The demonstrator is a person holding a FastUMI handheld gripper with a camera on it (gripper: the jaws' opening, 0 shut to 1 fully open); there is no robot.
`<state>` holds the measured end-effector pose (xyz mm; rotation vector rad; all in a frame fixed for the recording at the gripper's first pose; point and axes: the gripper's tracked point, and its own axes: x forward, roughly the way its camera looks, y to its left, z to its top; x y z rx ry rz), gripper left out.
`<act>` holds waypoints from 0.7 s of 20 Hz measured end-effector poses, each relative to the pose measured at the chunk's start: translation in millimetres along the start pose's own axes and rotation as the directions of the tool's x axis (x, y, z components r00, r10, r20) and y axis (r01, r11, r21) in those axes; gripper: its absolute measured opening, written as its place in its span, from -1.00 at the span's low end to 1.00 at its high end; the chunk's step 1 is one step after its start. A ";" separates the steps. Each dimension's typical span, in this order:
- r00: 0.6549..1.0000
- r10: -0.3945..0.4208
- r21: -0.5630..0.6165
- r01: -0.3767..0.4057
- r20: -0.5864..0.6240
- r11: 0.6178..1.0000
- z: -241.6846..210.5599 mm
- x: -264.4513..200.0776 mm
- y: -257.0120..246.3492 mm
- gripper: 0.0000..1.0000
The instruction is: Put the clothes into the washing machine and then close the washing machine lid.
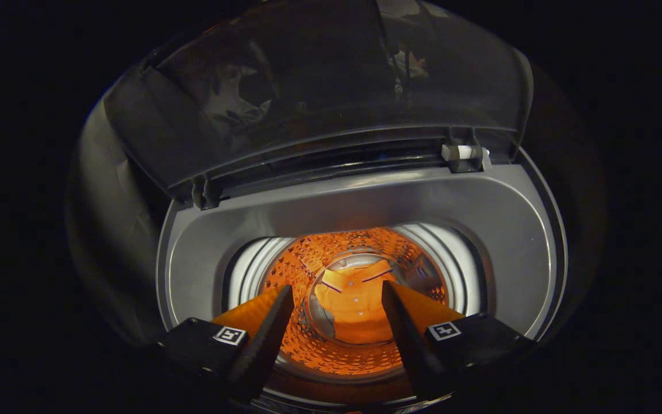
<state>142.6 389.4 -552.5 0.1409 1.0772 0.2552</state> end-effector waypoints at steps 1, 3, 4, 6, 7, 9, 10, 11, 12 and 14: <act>1.000 0.003 -0.005 -0.003 0.001 1.000 0.4 -3.5 1.5 0.69; 1.000 0.001 -0.012 -0.001 0.018 1.000 4.5 -11.9 3.2 0.98; 0.999 0.000 -0.015 0.001 0.035 1.000 8.7 -17.6 3.9 0.98; 0.997 -0.002 -0.030 0.004 0.077 1.000 19.2 -32.7 6.3 0.98; 0.995 -0.005 -0.038 0.009 0.101 0.999 25.9 -41.8 6.6 0.98; 0.987 -0.006 -0.055 0.014 0.158 0.998 42.0 -64.1 10.7 0.98; 0.983 0.003 -0.062 0.009 0.183 0.998 49.5 -76.6 15.0 0.98; 0.979 0.012 -0.075 0.003 0.205 0.997 57.8 -87.7 19.6 0.98; 0.975 0.025 -0.084 -0.006 0.221 0.996 63.8 -100.4 24.3 0.98; 0.965 0.040 -0.106 -0.013 0.261 0.994 84.1 -127.1 32.7 0.98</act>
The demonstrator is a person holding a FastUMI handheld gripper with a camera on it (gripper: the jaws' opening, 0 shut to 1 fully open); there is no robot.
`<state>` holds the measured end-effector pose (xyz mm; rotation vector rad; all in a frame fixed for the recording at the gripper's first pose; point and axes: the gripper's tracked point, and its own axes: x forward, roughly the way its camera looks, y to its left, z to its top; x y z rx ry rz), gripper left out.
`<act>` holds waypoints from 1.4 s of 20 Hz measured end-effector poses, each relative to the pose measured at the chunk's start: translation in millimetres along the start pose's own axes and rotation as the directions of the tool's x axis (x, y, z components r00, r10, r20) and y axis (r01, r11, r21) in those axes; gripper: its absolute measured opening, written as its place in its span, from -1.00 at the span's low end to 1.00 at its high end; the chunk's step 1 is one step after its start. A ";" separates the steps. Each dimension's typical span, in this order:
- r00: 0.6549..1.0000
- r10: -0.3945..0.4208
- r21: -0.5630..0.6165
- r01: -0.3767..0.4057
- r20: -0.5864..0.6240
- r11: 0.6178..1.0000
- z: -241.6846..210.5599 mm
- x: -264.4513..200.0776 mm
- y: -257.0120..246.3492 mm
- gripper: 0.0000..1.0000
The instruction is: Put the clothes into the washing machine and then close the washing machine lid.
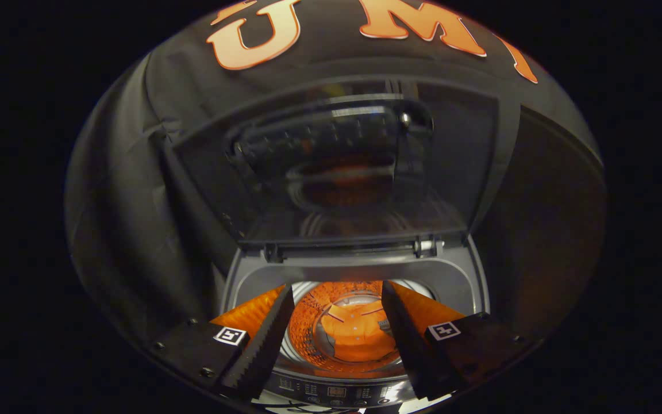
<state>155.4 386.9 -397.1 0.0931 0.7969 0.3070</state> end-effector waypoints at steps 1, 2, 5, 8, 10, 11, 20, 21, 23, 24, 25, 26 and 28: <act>1.000 0.003 -0.010 -0.003 0.030 1.000 15.9 -9.1 2.7 0.98; 0.998 0.011 -0.018 -0.010 0.056 1.000 29.1 -15.9 6.5 0.98; 0.992 0.033 -0.027 -0.030 0.120 0.999 71.8 -35.1 14.9 0.97; 0.982 0.027 -0.036 -0.021 0.186 0.999 107.3 -47.0 13.8 0.97; 0.978 0.026 -0.031 -0.020 0.209 0.999 125.9 -47.7 14.7 0.97; 0.974 0.028 -0.026 -0.022 0.224 0.999 135.4 -49.4 15.0 0.97; 0.954 0.011 -0.057 0.007 0.299 0.998 204.0 -35.8 18.5 0.97; 0.956 0.004 -0.062 0.015 0.292 0.998 208.0 -29.4 17.4 0.97; 0.959 -0.001 -0.055 0.017 0.282 0.998 210.8 -15.0 17.3 0.97; 0.960 -0.011 -0.056 0.027 0.278 0.998 211.8 -8.2 16.6 0.97; 0.964 -0.019 -0.055 0.035 0.264 0.998 210.7 -1.4 15.2 0.97; 0.966 -0.026 -0.054 0.041 0.257 0.998 208.4 4.6 12.8 0.97; 0.973 -0.033 -0.052 0.046 0.230 0.998 197.1 11.7 12.1 0.98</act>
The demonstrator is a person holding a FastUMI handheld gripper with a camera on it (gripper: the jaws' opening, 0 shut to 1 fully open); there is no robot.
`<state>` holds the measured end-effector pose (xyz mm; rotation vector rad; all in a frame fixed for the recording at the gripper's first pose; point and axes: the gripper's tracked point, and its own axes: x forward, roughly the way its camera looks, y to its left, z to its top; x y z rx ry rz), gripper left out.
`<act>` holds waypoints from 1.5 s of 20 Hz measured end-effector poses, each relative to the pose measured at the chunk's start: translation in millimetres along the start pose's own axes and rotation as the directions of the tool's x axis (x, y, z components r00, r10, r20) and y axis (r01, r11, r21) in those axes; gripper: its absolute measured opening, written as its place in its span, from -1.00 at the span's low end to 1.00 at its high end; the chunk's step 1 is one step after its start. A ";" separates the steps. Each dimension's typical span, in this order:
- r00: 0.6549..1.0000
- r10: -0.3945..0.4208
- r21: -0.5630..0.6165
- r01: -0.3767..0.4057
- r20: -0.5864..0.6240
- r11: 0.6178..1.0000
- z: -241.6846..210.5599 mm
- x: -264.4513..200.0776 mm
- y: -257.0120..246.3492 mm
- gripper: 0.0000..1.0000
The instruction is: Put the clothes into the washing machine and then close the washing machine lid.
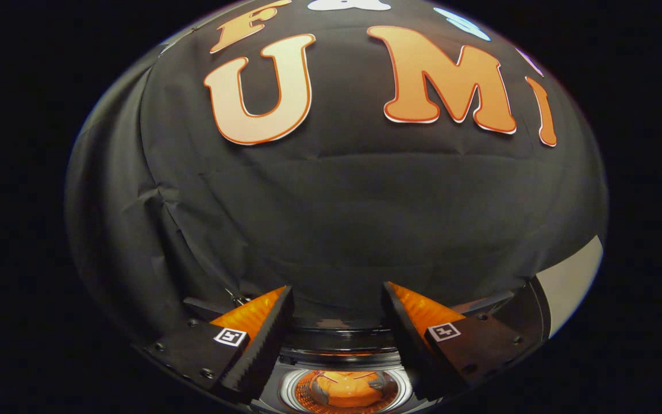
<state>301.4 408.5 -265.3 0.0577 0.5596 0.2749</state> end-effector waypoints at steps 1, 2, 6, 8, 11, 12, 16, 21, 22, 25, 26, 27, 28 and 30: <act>1.000 -0.022 -0.015 0.022 0.019 1.000 5.6 1.7 -4.4 0.98; 1.000 -0.026 -0.027 0.026 0.015 0.999 1.2 0.0 -3.1 0.99; 0.998 -0.022 -0.037 0.025 0.058 0.999 0.2 -2.7 -2.3 0.99; 0.997 -0.020 -0.039 0.023 0.079 0.999 -6.2 -17.6 -1.4 1.00; 0.996 -0.016 -0.040 0.019 0.086 0.999 -14.4 -31.1 0.4 1.00; 0.996 -0.015 -0.041 0.019 0.089 0.999 -15.4 -33.7 0.9 1.00; 0.995 -0.009 -0.047 0.014 0.100 0.999 -26.4 -48.4 2.9 0.99; 0.993 0.004 -0.058 0.003 0.119 0.998 -41.7 -63.5 6.8 0.99; 0.993 0.004 -0.058 0.003 0.120 0.998 -44.7 -66.5 8.4 0.99; 0.994 0.011 -0.057 -0.004 0.113 0.998 -53.4 -74.2 8.5 0.99; 0.993 0.013 -0.058 -0.007 0.114 0.998 -56.1 -76.4 9.1 0.99; 0.993 0.014 -0.058 -0.007 0.117 0.998 -58.8 -78.0 9.8 0.99; 0.992 0.013 -0.058 -0.005 0.123 0.998 -61.4 -80.7 9.7 0.99; 0.994 0.012 -0.057 -0.005 0.112 0.998 -70.5 -85.3 10.5 0.98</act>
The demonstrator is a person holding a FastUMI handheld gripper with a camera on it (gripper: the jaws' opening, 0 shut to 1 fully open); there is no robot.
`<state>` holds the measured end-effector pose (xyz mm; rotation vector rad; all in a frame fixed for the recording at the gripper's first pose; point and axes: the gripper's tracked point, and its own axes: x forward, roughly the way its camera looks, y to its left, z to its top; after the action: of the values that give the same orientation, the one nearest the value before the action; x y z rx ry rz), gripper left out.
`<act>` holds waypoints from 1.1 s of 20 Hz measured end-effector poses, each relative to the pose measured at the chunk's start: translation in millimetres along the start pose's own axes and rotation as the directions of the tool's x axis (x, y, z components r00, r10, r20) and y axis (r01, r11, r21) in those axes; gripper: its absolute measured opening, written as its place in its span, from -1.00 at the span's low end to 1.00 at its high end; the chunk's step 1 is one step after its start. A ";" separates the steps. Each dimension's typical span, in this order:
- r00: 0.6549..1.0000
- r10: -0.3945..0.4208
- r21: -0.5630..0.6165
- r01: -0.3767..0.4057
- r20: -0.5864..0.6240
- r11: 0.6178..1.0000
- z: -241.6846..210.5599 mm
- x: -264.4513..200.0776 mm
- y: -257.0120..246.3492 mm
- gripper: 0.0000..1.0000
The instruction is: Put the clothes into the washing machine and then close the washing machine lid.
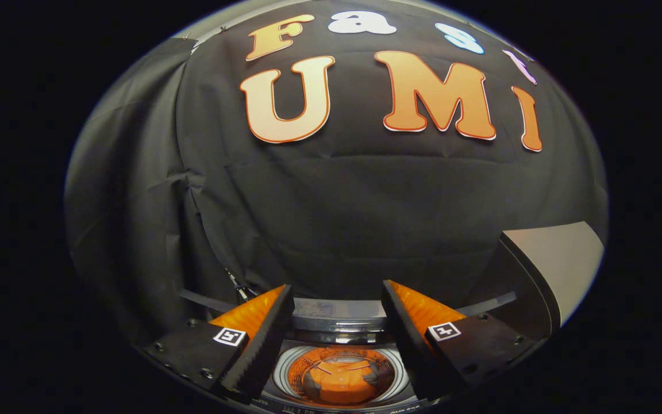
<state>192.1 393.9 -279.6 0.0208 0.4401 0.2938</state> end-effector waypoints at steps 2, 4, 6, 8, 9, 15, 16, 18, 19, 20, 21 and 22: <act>1.000 0.007 0.005 -0.007 0.003 1.000 -4.2 -5.5 1.4 0.98; 1.000 0.009 0.004 -0.009 0.001 1.000 -9.5 -8.6 3.3 0.98; 1.000 0.017 0.005 -0.017 -0.010 1.000 -18.6 -7.6 5.7 0.98; 1.000 0.025 0.007 -0.025 0.007 1.000 -21.5 -9.9 6.3 0.98; 1.000 0.026 0.006 -0.026 0.013 1.000 -23.5 -11.4 6.0 0.97; 0.986 0.018 0.060 -0.007 -0.168 0.998 -93.1 -7.5 1.7 0.93; 0.978 0.025 0.070 -0.010 -0.208 0.997 -108.6 -7.8 4.6 0.94; 0.973 0.030 0.072 -0.013 -0.230 0.997 -125.2 -6.1 4.5 0.96; 0.971 0.031 0.068 -0.015 -0.239 0.998 -127.4 -4.3 5.7 0.97; 0.968 0.032 0.067 -0.016 -0.249 0.998 -128.4 -3.6 5.5 0.97; 0.966 0.035 0.069 -0.018 -0.255 0.997 -127.4 -4.6 6.2 0.97; 0.967 0.037 0.072 -0.020 -0.253 0.997 -125.8 -7.3 6.8 0.97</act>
<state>130.7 392.9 -389.9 0.0570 0.7054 0.3110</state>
